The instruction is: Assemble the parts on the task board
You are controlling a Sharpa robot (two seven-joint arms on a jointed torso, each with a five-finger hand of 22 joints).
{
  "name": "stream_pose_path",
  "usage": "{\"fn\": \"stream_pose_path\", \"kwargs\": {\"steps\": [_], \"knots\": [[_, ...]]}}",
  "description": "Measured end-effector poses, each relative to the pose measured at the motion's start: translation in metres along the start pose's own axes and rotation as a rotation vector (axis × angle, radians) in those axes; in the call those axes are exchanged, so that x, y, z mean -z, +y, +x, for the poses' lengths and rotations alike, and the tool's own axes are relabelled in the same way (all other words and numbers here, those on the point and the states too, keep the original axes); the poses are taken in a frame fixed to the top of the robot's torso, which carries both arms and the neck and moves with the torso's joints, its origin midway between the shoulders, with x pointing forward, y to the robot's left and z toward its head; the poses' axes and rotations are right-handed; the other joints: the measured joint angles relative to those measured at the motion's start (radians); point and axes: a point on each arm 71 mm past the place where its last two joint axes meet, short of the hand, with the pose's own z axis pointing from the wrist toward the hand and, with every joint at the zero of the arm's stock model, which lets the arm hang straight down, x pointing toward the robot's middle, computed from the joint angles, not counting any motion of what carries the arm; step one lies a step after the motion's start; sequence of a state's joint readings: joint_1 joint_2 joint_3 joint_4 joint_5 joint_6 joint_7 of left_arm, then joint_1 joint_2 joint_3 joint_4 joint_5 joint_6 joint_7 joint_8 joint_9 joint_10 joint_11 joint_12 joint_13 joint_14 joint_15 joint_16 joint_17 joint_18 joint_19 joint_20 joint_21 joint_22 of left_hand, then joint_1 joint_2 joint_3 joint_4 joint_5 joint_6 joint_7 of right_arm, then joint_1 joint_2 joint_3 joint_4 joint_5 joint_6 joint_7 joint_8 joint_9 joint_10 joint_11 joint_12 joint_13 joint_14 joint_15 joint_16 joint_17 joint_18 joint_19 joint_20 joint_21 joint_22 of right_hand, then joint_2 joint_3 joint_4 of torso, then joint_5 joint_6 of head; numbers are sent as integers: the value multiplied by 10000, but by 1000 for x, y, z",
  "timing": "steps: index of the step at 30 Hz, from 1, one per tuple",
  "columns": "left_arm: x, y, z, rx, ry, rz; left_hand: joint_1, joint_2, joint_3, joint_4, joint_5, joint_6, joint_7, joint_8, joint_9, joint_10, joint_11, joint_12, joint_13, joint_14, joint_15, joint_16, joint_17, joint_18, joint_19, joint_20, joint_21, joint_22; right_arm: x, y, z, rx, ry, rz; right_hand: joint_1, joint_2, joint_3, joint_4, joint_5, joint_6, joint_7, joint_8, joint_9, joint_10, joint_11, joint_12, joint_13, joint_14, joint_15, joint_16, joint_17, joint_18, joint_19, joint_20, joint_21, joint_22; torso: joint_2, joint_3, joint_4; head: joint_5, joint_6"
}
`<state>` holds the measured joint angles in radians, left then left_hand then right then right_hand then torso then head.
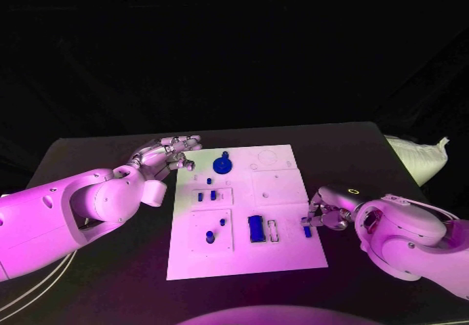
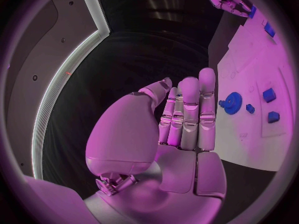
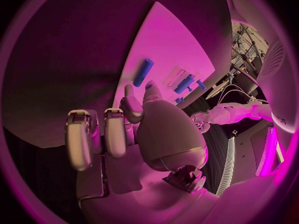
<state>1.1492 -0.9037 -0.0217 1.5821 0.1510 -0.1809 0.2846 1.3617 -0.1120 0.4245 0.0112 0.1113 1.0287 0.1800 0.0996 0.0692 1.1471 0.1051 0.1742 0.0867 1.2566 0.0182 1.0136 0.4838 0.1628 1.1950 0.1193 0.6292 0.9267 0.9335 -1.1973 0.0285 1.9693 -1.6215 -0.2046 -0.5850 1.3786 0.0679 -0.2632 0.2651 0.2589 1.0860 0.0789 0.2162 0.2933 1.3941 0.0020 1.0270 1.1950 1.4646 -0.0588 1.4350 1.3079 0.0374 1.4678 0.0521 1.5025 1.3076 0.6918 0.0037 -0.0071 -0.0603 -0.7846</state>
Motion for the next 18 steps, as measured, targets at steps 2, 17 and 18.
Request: {"fn": "stream_pose_path", "kwargs": {"steps": [2,17,18], "knots": [[0,0,0,-1,-4,-1,0,0,0,0,0,0,0,0,0,0,0,0,0,0,0,0,0,0,0,0,0,0,0,1,1,88,50,-16,-67,-67,-48,48,-80,4,-5,0,18,1,-1,0,16,0,0,0,0,0,0,0,0,0,-2,0,-5,6,-1],[0,0,0,-3,-7,-22,0,0,0,0,0,0,0,0,0,1,0,0,0,0,0,0,1,1,0,0,1,1,-4,7,7,580,291,-115,-87,-86,-106,106,-136,169,-29,98,122,15,-15,-19,5,0,-1,0,-2,0,0,0,0,-1,-4,-8,-3,38,6],[0,0,0,-2,-5,-24,0,0,0,0,0,0,0,0,0,1,0,0,0,0,0,0,1,0,0,0,1,1,-5,8,7,623,278,-133,-74,-79,-59,59,-136,187,-41,98,128,15,-15,-19,6,3,-4,0,-2,0,0,0,0,-2,-4,-8,-3,40,1]]}}
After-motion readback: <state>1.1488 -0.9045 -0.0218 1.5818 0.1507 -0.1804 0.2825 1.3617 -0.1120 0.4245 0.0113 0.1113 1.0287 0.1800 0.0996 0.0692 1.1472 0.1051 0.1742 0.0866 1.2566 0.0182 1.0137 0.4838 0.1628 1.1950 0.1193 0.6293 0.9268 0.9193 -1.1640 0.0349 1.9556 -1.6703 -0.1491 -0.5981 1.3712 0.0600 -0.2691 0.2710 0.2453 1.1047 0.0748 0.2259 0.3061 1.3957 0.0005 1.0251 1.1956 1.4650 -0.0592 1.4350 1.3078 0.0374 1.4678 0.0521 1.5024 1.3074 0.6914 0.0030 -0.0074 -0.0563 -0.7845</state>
